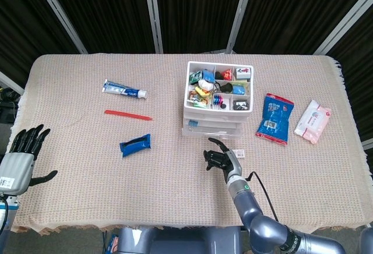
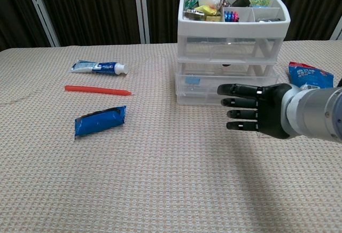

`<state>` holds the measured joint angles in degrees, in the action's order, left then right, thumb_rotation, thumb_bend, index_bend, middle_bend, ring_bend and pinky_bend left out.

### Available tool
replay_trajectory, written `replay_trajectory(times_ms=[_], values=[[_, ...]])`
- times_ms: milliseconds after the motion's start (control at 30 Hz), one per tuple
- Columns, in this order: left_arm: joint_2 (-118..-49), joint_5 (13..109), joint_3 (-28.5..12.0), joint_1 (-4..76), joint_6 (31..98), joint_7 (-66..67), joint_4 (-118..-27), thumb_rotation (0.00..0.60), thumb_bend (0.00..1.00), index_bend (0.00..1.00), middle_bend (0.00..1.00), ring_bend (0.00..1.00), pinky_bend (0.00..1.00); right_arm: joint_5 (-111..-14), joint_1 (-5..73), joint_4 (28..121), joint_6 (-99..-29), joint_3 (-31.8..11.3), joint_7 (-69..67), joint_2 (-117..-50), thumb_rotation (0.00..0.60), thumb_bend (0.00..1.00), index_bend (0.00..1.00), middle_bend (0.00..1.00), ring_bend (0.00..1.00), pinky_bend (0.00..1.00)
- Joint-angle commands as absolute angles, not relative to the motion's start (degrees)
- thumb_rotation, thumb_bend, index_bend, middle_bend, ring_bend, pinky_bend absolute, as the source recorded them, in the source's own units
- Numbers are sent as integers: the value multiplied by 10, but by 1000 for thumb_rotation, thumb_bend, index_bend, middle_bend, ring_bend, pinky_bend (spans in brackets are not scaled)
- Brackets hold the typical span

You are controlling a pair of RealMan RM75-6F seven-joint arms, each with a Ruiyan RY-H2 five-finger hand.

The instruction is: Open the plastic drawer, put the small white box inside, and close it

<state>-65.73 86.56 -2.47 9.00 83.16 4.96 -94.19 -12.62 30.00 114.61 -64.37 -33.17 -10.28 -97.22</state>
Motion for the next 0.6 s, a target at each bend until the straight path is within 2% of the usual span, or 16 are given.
replay_trajectory(times_ms=[33, 233, 600], values=[[-659, 864, -24, 89, 832, 51, -942, 600, 77, 58, 0, 0, 0, -209, 272, 1205, -683, -294, -94, -952, 600, 357, 186, 691, 712, 647], [-663, 870, -25, 88, 839, 58, -938, 600, 79, 58, 0, 0, 0, -320, 258, 1221, -723, -241, -47, -930, 600, 357, 213, 690, 712, 647], [-669, 874, -27, 89, 843, 63, -930, 600, 80, 58, 0, 0, 0, -358, 303, 1132, -741, -193, 130, -872, 600, 357, 214, 690, 712, 647]])
